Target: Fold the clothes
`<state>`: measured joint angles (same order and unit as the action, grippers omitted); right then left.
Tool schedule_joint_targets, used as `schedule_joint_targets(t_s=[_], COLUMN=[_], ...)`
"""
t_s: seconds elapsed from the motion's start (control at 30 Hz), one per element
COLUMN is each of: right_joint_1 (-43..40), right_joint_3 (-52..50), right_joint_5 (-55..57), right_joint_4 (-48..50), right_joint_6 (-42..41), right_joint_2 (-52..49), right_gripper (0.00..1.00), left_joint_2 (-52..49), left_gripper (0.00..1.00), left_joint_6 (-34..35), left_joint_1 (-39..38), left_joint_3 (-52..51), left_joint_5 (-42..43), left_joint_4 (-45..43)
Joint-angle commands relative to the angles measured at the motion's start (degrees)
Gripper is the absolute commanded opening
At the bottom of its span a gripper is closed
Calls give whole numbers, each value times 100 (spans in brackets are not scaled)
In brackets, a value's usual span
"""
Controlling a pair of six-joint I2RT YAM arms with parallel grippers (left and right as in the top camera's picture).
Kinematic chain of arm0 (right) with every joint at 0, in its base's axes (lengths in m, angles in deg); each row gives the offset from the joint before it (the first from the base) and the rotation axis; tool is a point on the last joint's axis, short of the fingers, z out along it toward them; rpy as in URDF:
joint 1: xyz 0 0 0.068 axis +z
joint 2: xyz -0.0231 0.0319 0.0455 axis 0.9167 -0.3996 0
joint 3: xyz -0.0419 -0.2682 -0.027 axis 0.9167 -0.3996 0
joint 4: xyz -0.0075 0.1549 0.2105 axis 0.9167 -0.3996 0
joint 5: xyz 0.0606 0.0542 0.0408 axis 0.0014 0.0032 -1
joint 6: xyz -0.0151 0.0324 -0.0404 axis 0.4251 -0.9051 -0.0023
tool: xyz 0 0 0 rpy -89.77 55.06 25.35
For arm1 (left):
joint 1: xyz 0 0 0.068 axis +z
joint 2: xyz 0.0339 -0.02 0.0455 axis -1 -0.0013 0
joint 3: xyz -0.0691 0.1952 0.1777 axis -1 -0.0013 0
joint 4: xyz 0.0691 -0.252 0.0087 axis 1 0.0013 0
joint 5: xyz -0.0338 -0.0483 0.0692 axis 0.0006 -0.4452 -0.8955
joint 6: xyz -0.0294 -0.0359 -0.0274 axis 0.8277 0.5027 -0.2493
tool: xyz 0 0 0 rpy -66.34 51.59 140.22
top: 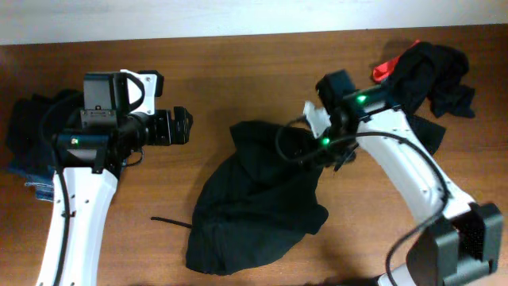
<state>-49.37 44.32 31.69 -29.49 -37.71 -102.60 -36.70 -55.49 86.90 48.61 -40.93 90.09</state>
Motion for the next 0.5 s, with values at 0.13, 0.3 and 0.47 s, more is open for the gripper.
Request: schedule_joint_targets(t_s=[0.13,0.3,0.47], right_joint_1=[20,-146,-457], right_joint_3=[33,1106,2083], right_joint_5=[-881,-1530,-1213], right_joint_4=[601,1574,2035], right_joint_6=[20,59,70], right_joint_2=[101,463,605], right_gripper=[5,4,4], left_joint_2=[232,232,232], left_gripper=[99,99,99], left_joint_6=[15,15,17], left_joint_1=[-7,-7,-7], left_joint_3=[111,111,111], left_joint_5=[26,26,28], left_joint_4=[-94,-160,-138])
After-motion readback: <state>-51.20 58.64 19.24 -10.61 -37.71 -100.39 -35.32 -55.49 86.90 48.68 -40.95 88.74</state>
